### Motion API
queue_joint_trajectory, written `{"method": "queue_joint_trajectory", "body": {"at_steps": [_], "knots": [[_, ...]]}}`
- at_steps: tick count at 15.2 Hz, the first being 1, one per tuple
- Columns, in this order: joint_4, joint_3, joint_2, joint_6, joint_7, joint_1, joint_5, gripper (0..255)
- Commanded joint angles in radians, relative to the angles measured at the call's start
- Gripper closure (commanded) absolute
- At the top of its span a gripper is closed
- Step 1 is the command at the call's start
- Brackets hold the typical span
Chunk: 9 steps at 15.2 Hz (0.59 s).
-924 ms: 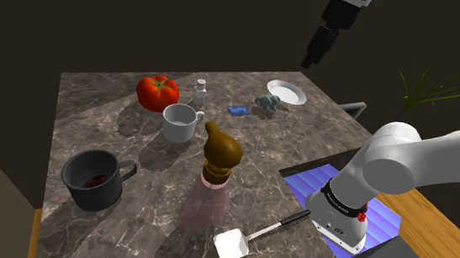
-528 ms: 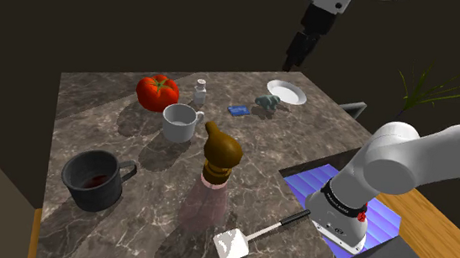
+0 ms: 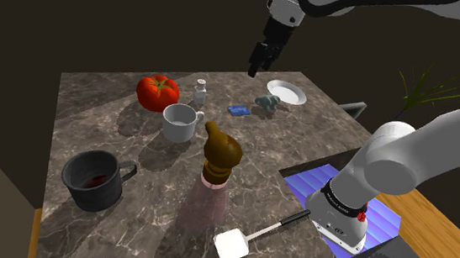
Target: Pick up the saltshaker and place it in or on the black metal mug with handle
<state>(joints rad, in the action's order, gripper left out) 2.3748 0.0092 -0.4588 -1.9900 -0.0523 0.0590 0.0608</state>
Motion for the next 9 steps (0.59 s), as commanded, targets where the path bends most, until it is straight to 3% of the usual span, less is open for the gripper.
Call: {"method": "queue_joint_trajectory", "body": {"at_steps": [1,9], "knots": [[-0.021,0.013,0.076,-0.067,0.011,0.005,-0.003,0],[-0.167,0.056,0.369,-0.250,0.068,0.016,-0.047,0]]}}
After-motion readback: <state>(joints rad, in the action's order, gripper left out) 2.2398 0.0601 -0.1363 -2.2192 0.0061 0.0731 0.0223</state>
